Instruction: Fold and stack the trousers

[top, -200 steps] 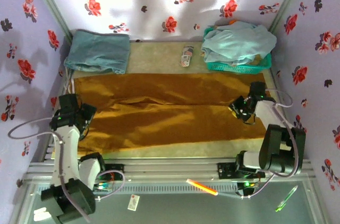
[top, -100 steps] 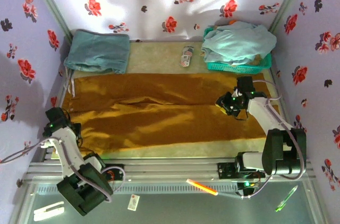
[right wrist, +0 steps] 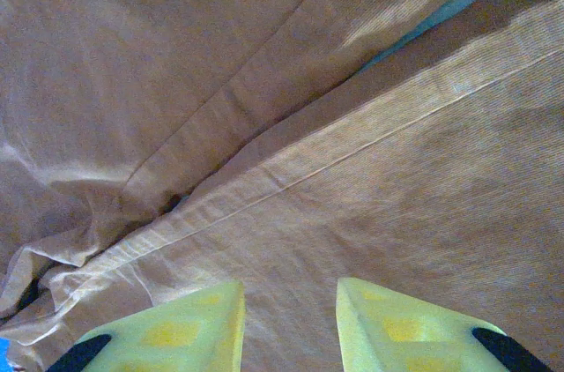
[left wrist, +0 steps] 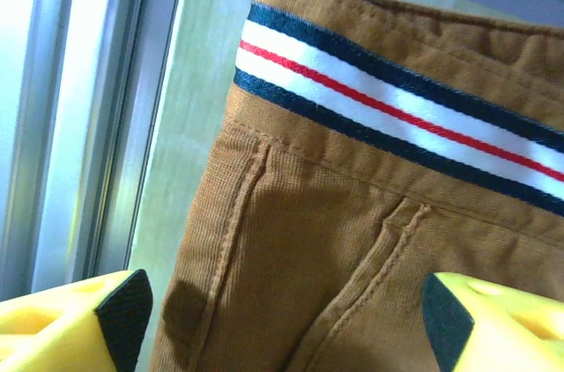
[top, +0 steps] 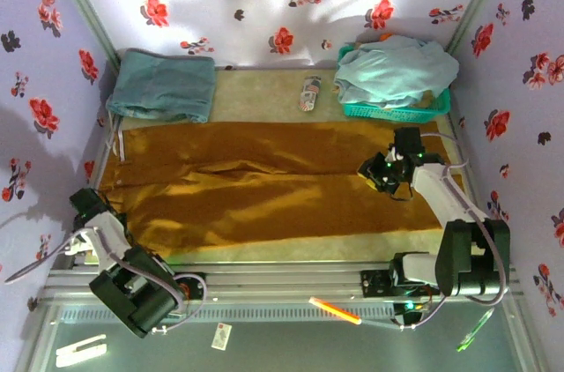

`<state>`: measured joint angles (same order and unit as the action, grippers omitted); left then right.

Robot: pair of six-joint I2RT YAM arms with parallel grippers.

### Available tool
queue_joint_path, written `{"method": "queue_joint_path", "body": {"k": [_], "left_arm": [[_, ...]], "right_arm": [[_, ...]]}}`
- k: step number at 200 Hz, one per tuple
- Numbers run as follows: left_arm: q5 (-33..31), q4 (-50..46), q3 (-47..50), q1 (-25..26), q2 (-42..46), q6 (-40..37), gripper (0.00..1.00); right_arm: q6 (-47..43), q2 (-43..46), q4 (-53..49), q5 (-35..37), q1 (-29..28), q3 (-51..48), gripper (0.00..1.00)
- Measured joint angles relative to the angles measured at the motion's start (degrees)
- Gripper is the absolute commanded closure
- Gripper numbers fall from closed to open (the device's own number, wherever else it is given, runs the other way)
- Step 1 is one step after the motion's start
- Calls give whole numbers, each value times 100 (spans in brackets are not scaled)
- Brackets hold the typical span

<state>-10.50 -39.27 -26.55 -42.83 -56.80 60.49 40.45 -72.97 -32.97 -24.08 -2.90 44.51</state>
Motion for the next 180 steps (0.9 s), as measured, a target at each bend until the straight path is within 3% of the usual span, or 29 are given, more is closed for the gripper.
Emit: {"method": "queue_joint_path", "body": {"k": [28, 42, 60, 122, 160, 180], "left_arm": [[20, 282, 168, -35, -116, -133, 42], [17, 380, 238, -55, -107, -146, 58], [44, 599, 321, -70, -66, -210, 68], [354, 710, 348, -70, 286, -385, 81], [555, 595, 348, -74, 623, -527, 100], [656, 557, 348, -74, 654, -546, 100]], "right_arm": [[-2, 0, -24, 2, 0, 0, 66], [-2, 0, -42, 2, 0, 0, 66], [-2, 0, -59, 4, 0, 0, 66], [-4, 448, -586, 125, 142, 17, 65], [55, 986, -1088, 216, 468, 22, 58], [155, 1283, -1456, 404, 540, 9, 57]]}}
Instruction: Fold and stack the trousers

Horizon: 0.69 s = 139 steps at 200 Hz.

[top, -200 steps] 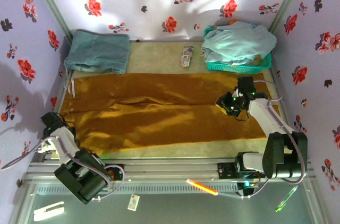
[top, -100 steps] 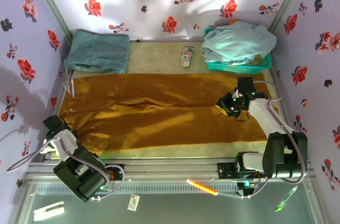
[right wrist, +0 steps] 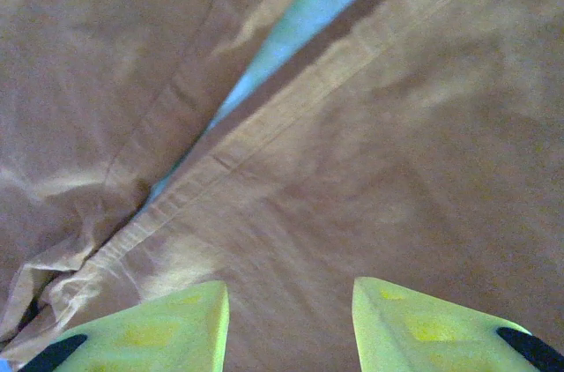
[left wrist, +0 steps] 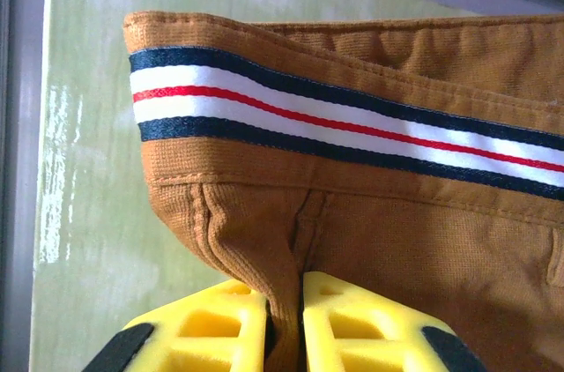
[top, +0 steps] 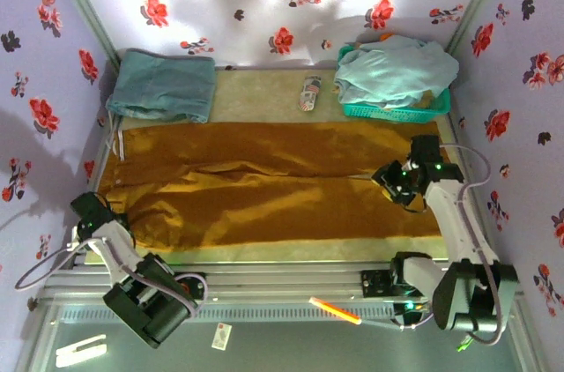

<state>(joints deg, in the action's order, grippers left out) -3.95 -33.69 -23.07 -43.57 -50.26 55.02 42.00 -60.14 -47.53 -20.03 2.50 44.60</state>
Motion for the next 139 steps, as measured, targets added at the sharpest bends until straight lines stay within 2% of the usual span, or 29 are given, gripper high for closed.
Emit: {"method": "queue_joint_path", "body": {"k": [62, 102, 139], "left_arm": [[286, -42, -13, -22, 4, -17, 100], [382, -175, -105, -22, 245, -42, 100], [426, -275, -208, -22, 282, -127, 100]], "right_arm": [[739, 984, -592, 619, -42, -1217, 58], [1467, 1102, -507, 634, -151, -1961, 49], [2041, 920, -96, 636, -166, -2251, 53]]}}
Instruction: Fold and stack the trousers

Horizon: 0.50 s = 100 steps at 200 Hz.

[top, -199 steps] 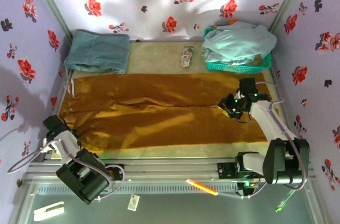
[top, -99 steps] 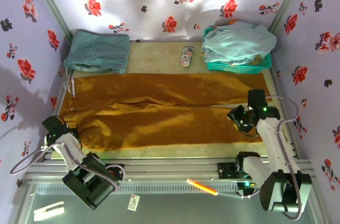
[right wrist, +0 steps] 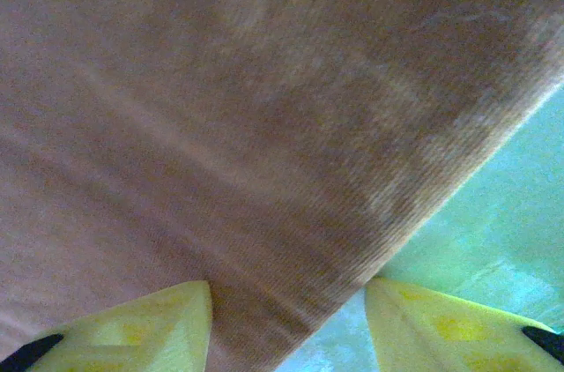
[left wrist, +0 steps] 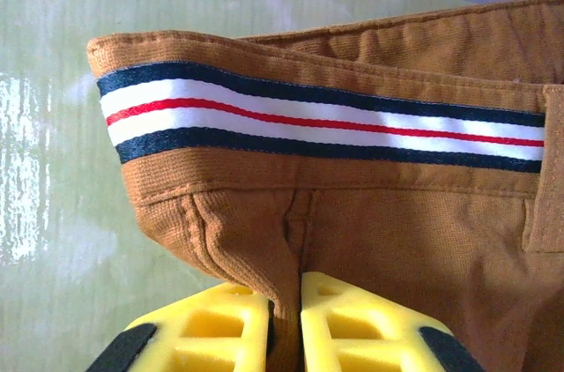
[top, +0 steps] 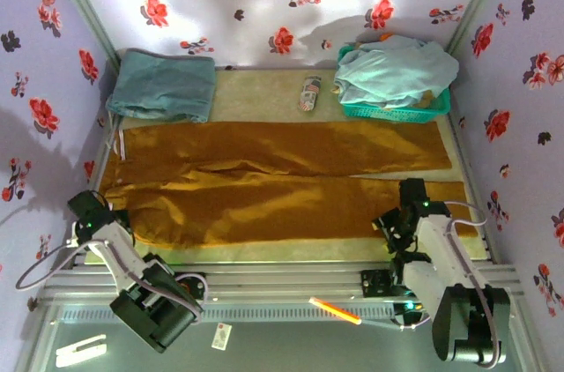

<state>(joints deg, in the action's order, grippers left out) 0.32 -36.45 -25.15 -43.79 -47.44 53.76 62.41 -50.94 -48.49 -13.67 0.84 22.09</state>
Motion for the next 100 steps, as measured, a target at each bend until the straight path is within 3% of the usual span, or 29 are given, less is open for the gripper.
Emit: {"method": "queue_joint_path", "body": {"k": [43, 100], "left_arm": [[39, -52, -63, 0, -37, -42, 100], [142, -291, -251, 0, 229, -181, 100]], "right_arm": [[289, -87, -260, 177, 2, 2, 100], [-11, -76, -332, 225, 0, 76, 100]]}}
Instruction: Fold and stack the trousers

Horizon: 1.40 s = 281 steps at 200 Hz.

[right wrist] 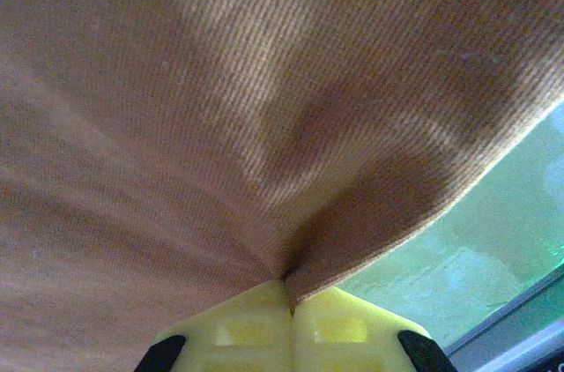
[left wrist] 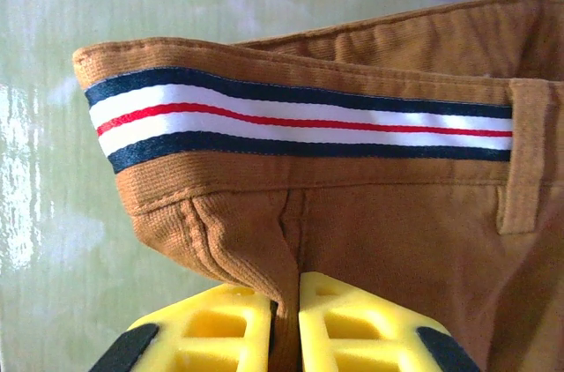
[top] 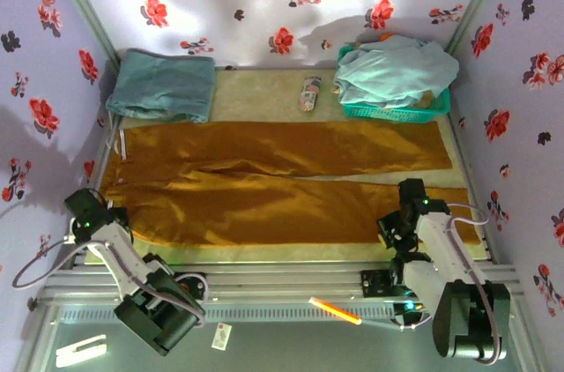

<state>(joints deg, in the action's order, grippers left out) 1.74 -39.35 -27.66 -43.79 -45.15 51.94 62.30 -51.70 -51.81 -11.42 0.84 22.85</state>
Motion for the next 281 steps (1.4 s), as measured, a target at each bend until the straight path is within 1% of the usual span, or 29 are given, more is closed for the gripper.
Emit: {"method": "queue_joint_path", "body": {"k": [37, 51, 79, 99, 117, 147, 165, 214, 237, 281], "left_arm": [[101, -260, -146, 0, 317, -13, 100], [170, -350, -212, 0, 415, -13, 100], [393, -450, -474, 2, 457, -7, 100], [540, -442, -769, 57, 284, 0, 100], [605, -393, -1130, 271, -114, 17, 100], [599, -140, -1878, 879, -1091, 42, 100], [581, -13, -2328, 1154, -1613, 63, 100], [319, 114, -4019, 1941, -3235, 57, 100], [186, 116, -4680, 2184, -3851, 55, 100], [0, 66, -5480, 2448, -4846, 28, 100]], "right_arm": [[-382, 398, 267, 28, 39, 31, 100], [-601, 389, 262, 4, 92, 203, 100], [-1200, -251, 267, -101, 111, 1228, 100], [-1578, -741, 396, -170, 116, 1971, 100], [-1821, -1182, 533, -256, 116, 2444, 100], [-2100, -2079, 748, -411, 116, 3123, 100], [-2243, -2588, 852, -457, 116, 3554, 100], [-2640, -3748, 992, -490, 116, 4649, 100], [-2789, -4310, 1023, -518, 116, 5115, 100], [-3036, -5165, 966, -533, 114, 5952, 100]]}}
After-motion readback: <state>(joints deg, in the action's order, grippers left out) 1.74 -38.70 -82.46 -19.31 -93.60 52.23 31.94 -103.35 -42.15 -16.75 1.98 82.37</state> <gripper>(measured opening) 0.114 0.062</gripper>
